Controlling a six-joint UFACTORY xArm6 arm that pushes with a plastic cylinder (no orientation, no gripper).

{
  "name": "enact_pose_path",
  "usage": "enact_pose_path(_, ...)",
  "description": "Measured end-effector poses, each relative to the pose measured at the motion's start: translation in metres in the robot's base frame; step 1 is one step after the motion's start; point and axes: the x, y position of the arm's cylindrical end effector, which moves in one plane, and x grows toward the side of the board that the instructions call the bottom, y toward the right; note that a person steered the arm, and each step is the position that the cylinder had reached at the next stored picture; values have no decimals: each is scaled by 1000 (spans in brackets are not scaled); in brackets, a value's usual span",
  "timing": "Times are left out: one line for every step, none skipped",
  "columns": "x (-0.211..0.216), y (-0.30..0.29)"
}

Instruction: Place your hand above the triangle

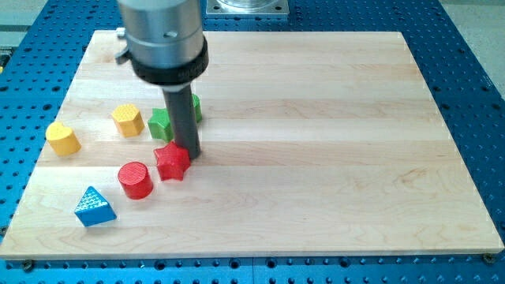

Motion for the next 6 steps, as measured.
enact_pose_path(-12,1)
enact_pose_path(34,-45)
enact_pose_path(42,-52)
enact_pose_path(19,-47)
enact_pose_path(19,-47)
enact_pose_path(18,-47)
